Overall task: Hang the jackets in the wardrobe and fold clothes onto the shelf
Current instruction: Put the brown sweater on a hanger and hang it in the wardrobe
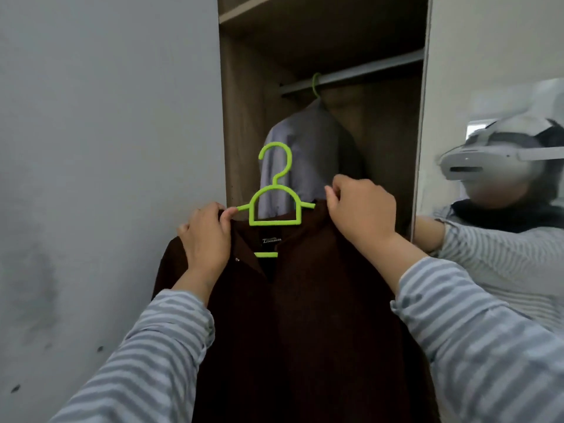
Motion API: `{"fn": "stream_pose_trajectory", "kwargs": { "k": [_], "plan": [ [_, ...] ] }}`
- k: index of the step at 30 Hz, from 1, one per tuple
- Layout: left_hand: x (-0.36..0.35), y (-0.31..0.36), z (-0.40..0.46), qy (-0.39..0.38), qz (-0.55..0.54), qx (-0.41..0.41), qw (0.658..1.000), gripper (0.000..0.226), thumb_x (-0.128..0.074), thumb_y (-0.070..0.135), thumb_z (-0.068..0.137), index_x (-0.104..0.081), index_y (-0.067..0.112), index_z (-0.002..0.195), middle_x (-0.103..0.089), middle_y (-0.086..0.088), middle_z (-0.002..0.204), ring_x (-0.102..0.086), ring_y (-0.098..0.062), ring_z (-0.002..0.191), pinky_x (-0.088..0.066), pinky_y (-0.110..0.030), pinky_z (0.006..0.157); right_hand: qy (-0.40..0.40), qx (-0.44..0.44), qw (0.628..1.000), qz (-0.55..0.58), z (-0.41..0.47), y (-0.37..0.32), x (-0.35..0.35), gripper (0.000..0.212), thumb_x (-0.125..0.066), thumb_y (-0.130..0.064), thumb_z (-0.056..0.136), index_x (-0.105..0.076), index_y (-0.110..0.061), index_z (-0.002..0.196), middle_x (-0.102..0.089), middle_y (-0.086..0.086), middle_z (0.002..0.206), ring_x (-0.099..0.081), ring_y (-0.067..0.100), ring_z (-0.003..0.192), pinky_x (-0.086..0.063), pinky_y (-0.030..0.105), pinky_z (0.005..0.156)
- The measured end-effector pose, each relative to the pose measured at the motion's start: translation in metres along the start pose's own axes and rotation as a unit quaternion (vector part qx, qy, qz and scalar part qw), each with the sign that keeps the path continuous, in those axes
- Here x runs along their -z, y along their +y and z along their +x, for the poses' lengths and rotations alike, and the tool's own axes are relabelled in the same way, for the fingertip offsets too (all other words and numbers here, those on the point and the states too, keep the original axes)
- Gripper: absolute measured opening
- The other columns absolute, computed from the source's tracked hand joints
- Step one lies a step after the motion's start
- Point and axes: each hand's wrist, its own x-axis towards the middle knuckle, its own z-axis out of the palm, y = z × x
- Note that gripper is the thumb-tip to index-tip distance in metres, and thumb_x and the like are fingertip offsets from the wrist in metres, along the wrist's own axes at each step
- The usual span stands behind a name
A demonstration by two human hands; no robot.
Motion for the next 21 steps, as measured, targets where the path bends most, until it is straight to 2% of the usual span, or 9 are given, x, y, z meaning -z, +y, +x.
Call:
{"fn": "stream_pose_trajectory", "kwargs": {
  "k": [4,7,10,13,17,19,21],
  "plan": [
    [-0.049,0.004,0.037,-0.003,-0.070,-0.040,0.997,0.029,-0.042,0.034,0.099,-0.062,0.013,0.097,-0.065,-0.007,0.099,-0.052,-0.030,0.102,-0.030,-0.040,0.086,-0.040,0.004,0.993,-0.112,0.017,0.003,-0.016,0.053,-0.033,-0.054,0.095,-0.069,-0.018,0.082,-0.067,0.009,0.080,-0.065,0.031,0.076,-0.038,0.029,0.056],
    [-0.081,0.014,0.056,-0.010,-0.143,-0.072,0.987,0.026,-0.043,0.032,0.099,-0.061,0.013,0.094,-0.065,-0.005,0.096,-0.053,-0.028,0.099,-0.029,-0.039,0.085,-0.081,0.040,0.989,-0.120,0.027,0.014,-0.024,0.055,-0.034,-0.061,0.093,-0.069,-0.021,0.080,-0.063,0.005,0.085,-0.062,0.027,0.087,-0.032,0.029,0.058],
    [-0.109,0.035,0.063,-0.033,-0.179,-0.111,0.977,0.026,-0.044,0.031,0.099,-0.061,0.012,0.094,-0.064,-0.007,0.094,-0.054,-0.029,0.098,-0.031,-0.040,0.083,-0.154,-0.003,0.986,-0.070,0.039,0.020,-0.028,0.046,-0.032,-0.057,0.096,-0.060,-0.022,0.085,-0.058,0.005,0.093,-0.059,0.031,0.092,-0.035,0.032,0.063],
    [-0.126,0.052,0.063,-0.062,-0.201,-0.135,0.968,0.028,-0.040,0.034,0.100,-0.060,0.014,0.095,-0.064,-0.004,0.097,-0.056,-0.026,0.100,-0.031,-0.038,0.082,-0.184,-0.056,0.979,-0.073,0.043,0.023,-0.028,0.038,-0.031,-0.051,0.099,-0.047,-0.024,0.078,-0.054,0.003,0.083,-0.060,0.034,0.088,-0.038,0.034,0.063],
    [-0.139,0.060,0.065,-0.153,-0.231,-0.150,0.949,0.028,-0.034,0.040,0.101,-0.046,0.023,0.083,-0.059,-0.001,0.089,-0.057,-0.028,0.100,-0.038,-0.043,0.085,-0.200,-0.084,0.972,-0.095,0.038,0.031,-0.027,0.040,-0.030,-0.050,0.099,-0.053,-0.022,0.082,-0.064,0.008,0.093,-0.061,0.033,0.088,-0.043,0.036,0.067],
    [-0.147,0.064,0.075,-0.200,-0.274,-0.101,0.935,0.026,-0.036,0.042,0.100,-0.051,0.021,0.091,-0.062,-0.004,0.099,-0.057,-0.029,0.105,-0.042,-0.046,0.092,-0.195,-0.090,0.970,-0.112,0.033,0.033,-0.028,0.042,-0.030,-0.049,0.099,-0.059,-0.020,0.090,-0.065,0.009,0.096,-0.062,0.033,0.089,-0.043,0.036,0.067],
    [-0.157,0.065,0.087,-0.219,-0.286,-0.065,0.931,0.028,-0.046,0.037,0.097,-0.054,0.018,0.115,-0.060,-0.010,0.118,-0.053,-0.030,0.116,-0.041,-0.046,0.100,-0.189,-0.093,0.969,-0.130,0.029,0.035,-0.032,0.043,-0.030,-0.048,0.099,-0.062,-0.019,0.094,-0.065,0.008,0.095,-0.062,0.032,0.087,-0.042,0.035,0.065]
  ]
}}
